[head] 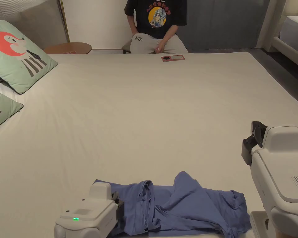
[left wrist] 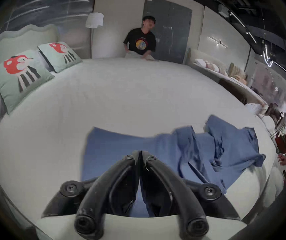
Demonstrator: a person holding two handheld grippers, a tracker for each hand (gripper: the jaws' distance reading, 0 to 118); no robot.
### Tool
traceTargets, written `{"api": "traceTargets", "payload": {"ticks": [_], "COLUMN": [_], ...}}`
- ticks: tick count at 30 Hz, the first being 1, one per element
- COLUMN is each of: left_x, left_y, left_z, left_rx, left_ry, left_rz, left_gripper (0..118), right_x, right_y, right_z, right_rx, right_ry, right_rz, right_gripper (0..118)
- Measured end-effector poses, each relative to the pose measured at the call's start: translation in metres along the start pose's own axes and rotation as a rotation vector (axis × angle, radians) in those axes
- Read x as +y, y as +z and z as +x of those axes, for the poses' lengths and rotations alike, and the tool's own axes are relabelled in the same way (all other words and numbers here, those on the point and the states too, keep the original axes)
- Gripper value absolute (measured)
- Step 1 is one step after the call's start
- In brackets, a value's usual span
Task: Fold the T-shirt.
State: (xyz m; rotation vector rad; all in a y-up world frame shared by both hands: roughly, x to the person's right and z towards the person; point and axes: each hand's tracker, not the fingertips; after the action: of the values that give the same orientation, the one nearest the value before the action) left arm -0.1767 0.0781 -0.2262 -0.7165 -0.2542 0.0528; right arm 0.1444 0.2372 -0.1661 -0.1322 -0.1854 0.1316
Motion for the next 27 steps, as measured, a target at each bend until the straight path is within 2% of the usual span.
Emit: {"api": "traceTargets", "payload": {"ticks": [3, 8, 9, 14, 16, 21, 22, 23, 24, 25, 27], "left_x": [-0.011, -0.015, -0.012, -0.010, -0.003, 0.029, 0.035, 0.040, 0.044, 0.048, 0.051], "left_y": [-0.012, -0.015, -0.015, -0.022, -0.015, 0.010, 0.013, 0.017, 0.022, 0.024, 0.030], "left_z": [0.023, 0.063, 0.065, 0.068, 0.059, 0.005, -0.012, -0.026, -0.043, -0.056, -0.084], "left_rx": [-0.047, -0.042, -0.100, -0.150, -0.184, -0.386, -0.438, -0.484, -0.521, -0.536, -0.538], "left_ry": [-0.017, -0.079, -0.067, -0.016, 0.036, 0.280, 0.335, 0.383, 0.442, 0.470, 0.510], "left_rz": [-0.039, -0.025, -0.037, -0.050, -0.040, -0.050, -0.056, -0.058, -0.060, -0.068, -0.056], "left_gripper": [0, 0, 0, 0, 0, 1, 6, 18, 35, 60, 90], "right_x": [-0.002, -0.003, -0.003, -0.003, 0.000, 0.003, 0.004, 0.003, 0.003, 0.003, 0.002], "right_y": [-0.001, 0.003, 0.004, 0.005, 0.007, 0.004, 0.004, 0.000, -0.001, -0.001, -0.003], "right_z": [0.007, 0.017, 0.019, 0.021, 0.021, 0.017, 0.015, 0.015, 0.013, 0.012, 0.009], "right_rx": [-0.013, -0.033, -0.037, -0.047, -0.045, -0.032, -0.030, -0.025, -0.021, -0.018, -0.011], "right_ry": [0.003, 0.002, 0.004, -0.002, -0.001, 0.005, 0.002, 0.000, 0.000, 0.002, 0.006], "right_rz": [-0.003, -0.008, -0.009, -0.010, -0.011, -0.003, 0.001, 0.003, 0.004, 0.005, 0.005], "right_gripper": [1, 1, 1, 1, 1, 1, 1, 1, 1, 1, 1]}}
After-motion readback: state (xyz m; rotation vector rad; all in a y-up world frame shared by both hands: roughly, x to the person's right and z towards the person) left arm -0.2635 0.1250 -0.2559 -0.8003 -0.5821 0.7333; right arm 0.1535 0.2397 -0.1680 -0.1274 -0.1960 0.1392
